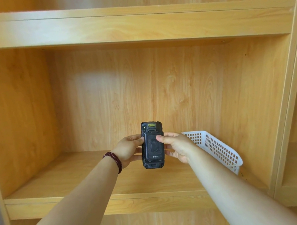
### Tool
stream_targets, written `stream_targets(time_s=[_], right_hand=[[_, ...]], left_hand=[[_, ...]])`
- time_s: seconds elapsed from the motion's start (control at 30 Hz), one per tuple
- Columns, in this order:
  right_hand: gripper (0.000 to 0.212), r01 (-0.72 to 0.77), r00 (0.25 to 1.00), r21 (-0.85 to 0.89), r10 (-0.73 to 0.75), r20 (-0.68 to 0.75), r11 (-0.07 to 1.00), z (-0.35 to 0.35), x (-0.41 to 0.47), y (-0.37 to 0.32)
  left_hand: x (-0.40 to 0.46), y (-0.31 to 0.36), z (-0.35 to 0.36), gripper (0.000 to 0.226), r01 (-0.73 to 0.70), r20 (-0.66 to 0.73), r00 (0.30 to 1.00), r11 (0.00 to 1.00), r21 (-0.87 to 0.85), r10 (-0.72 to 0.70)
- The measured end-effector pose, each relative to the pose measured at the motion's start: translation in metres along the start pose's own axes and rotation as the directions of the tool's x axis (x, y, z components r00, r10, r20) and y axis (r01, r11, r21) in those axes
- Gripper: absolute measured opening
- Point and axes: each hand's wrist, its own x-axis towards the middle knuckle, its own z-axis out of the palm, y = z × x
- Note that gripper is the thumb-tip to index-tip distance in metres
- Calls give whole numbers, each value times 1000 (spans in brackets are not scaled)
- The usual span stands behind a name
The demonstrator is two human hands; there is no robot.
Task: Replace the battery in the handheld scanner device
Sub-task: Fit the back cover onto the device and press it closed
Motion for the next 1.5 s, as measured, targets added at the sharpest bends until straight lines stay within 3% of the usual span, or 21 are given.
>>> stream_targets(time_s=[0.13, 0.43, 0.57, 0.8, 0.9, 1.1, 1.27, 1.5], right_hand=[[12, 62, 998, -156, -60, 16, 986, -1, -3, -7], [18, 260, 965, -341, -250, 73, 903, -3, -6, -9], [16, 266, 962, -466, -260, 77, 844, -4, -4, -7], [27, 244, 963, -542, -267, 36, 804, -1, -8, -2], [21, 236, 962, -504, -274, -1, 831, 3, -9, -2], [22, 219, 969, -457, -246, -1, 862, 6, -9, -2], [33, 208, 973, -500, -233, 13, 841, 9, -10, -7], [29, 201, 975, -563, -221, 34, 801, 11, -6, -7]], left_hand=[[-2, 7, -1, 27, 16, 6, 1000, 1000, -5, -16], [-2, 13, -1, 27, 6, -5, 1000, 1000, 29, -6], [-2, 12, -2, 26, -7, -20, 1000, 999, 49, 8], [-4, 8, -2, 24, -1, -18, 1000, 999, 44, 2], [-6, 10, -2, 26, 5, -13, 1000, 1000, 29, -4], [-10, 18, 1, 44, 43, -8, 999, 999, 12, -43], [-9, 19, 0, 35, 26, -41, 999, 997, 66, -24], [-6, 20, 4, 30, 16, -88, 996, 998, 56, -11]])
